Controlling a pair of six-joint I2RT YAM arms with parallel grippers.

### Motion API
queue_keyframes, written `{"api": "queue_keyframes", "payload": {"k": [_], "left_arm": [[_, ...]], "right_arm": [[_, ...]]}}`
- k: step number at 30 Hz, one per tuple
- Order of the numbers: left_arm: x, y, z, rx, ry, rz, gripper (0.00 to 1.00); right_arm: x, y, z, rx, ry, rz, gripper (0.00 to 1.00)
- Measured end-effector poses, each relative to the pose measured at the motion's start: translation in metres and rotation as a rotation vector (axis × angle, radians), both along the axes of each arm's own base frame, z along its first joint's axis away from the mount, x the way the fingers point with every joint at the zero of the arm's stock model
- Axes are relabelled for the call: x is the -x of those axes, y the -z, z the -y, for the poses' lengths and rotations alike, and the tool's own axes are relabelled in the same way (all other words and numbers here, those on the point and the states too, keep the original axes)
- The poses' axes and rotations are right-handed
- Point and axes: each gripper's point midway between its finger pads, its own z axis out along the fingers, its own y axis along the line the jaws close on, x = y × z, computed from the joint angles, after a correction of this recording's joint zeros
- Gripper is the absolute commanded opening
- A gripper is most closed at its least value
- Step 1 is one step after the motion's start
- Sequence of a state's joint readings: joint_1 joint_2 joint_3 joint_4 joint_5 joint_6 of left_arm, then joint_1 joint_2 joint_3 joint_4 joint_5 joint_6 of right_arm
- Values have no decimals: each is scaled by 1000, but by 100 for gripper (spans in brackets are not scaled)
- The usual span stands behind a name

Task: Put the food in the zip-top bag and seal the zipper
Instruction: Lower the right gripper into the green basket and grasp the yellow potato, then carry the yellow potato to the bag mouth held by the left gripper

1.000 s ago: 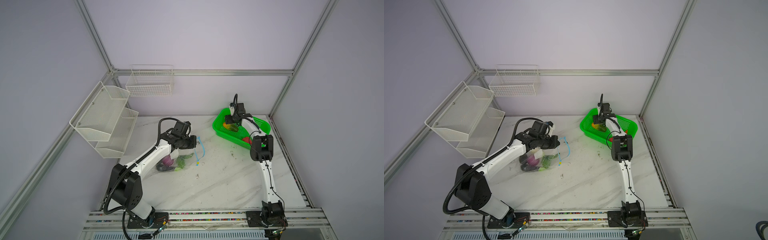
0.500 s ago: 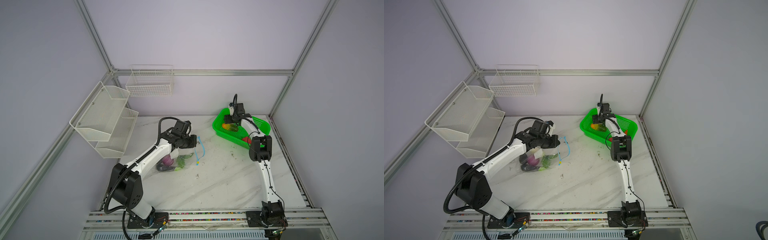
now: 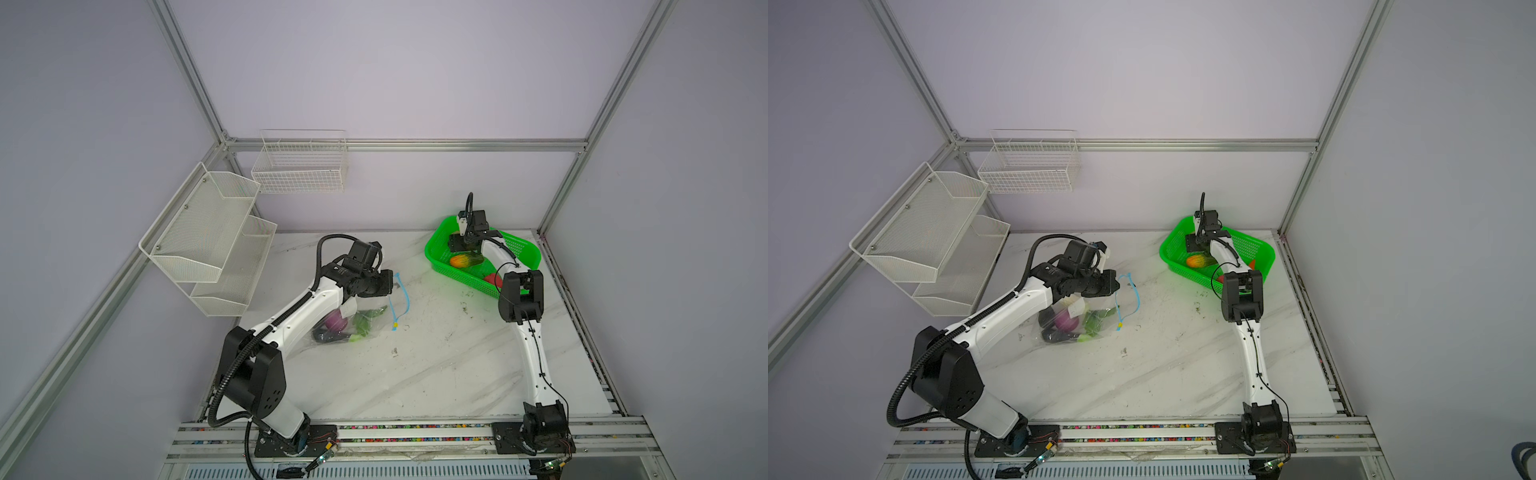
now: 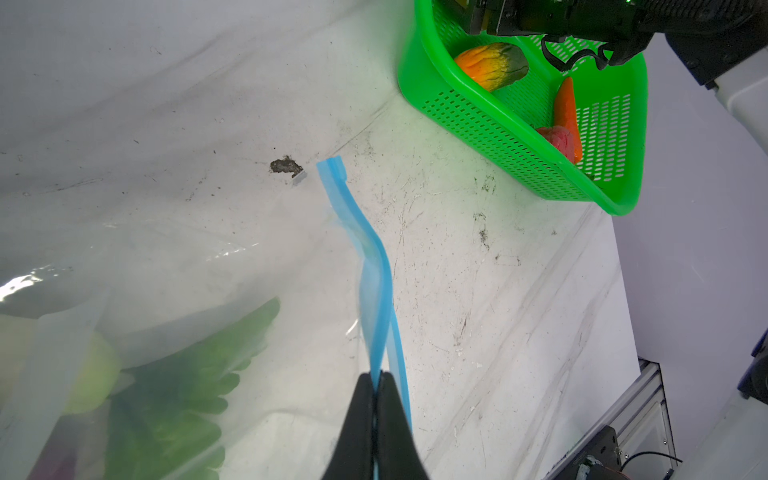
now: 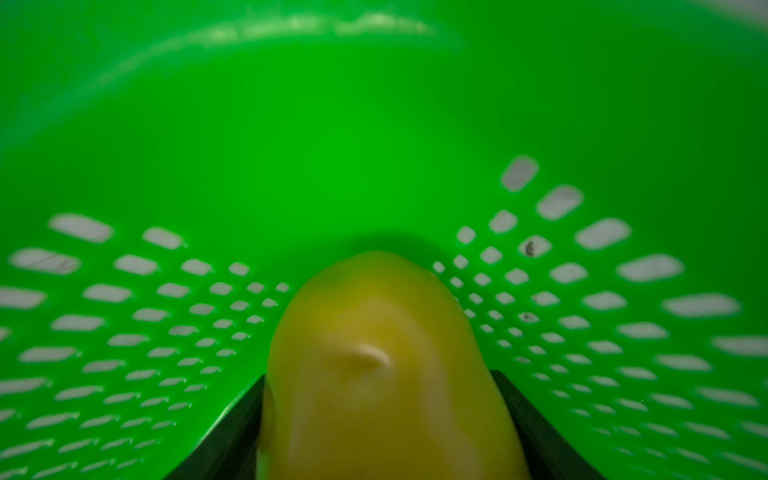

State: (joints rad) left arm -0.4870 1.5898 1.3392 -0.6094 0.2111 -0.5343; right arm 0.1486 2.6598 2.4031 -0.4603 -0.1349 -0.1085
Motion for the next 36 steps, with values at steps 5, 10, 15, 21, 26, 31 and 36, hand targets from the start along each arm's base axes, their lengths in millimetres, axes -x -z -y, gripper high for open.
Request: {"api": "queue_keyframes", "payload": {"k": [5,10,15,21,26,31,36], "left_arm": [[-1,0,-1,-4,-4,3,0],[-1,-1,-2,-8,-10,9,0],[-1,-5,-3,-5,-16,18,0],[-3,-7,-3,-1,-18,27,0],[-4,-11,-3,3,-22,42,0],[-5,-17,-3,12,-26,59,0],[-5,-18,-3,19,-30,59,0]], "right_arm": [[3,-29,-1,-25,6,28,57],[17,-74,-7,-80,-9,58,54],[52,-107,-16,-155,-36,61,52],[115,-116,-37,-236,-75,25,52],[158,-109,-78,-289,-161,-21,51],[204,-91,-121,-320,-264,-81,51],[248,-88,-161,-391,-376,-123,50]]}}
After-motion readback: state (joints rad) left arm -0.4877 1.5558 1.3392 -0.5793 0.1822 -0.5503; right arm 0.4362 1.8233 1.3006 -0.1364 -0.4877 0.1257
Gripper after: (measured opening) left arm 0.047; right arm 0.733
